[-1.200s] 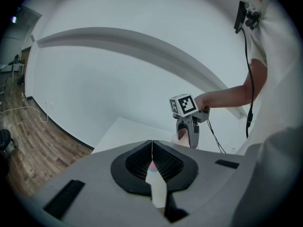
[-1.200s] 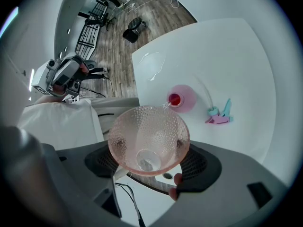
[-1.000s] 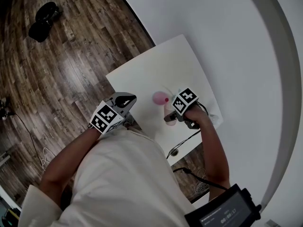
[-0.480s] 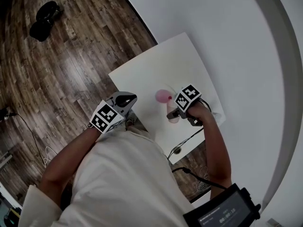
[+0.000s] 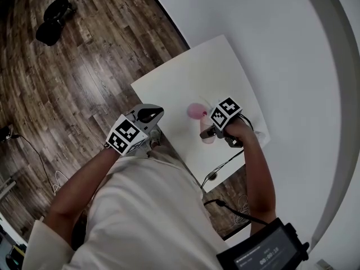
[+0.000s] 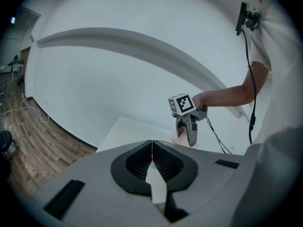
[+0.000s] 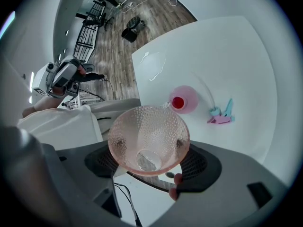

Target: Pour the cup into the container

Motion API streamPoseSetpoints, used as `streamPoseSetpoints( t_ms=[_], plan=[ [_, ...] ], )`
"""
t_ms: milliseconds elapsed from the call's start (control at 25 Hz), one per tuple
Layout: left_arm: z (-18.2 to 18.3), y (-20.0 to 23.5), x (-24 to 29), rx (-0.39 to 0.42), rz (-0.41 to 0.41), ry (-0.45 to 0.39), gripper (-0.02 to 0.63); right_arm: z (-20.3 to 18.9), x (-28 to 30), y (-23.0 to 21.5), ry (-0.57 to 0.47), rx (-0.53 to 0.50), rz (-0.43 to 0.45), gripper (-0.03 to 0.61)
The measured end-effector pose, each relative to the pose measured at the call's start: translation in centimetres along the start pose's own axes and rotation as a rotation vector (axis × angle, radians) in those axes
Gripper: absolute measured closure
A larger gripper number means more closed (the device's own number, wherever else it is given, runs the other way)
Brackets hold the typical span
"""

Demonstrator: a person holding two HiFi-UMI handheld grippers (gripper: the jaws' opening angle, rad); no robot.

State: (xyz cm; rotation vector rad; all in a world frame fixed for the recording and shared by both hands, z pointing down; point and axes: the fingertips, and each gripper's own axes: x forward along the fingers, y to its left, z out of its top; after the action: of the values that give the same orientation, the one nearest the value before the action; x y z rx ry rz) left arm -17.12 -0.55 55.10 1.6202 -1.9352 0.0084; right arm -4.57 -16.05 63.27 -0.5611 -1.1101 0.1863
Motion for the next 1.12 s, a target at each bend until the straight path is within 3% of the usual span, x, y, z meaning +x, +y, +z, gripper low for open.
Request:
streamPoseSetpoints(
  t_ms=[1120],
  plan=[
    [-1.4,-1.1,-1.0,-0.023,0.043,-0.007,0.603,-0.1,0.1,0.1,0.035,-0.028,-0.008,0.206]
  ],
)
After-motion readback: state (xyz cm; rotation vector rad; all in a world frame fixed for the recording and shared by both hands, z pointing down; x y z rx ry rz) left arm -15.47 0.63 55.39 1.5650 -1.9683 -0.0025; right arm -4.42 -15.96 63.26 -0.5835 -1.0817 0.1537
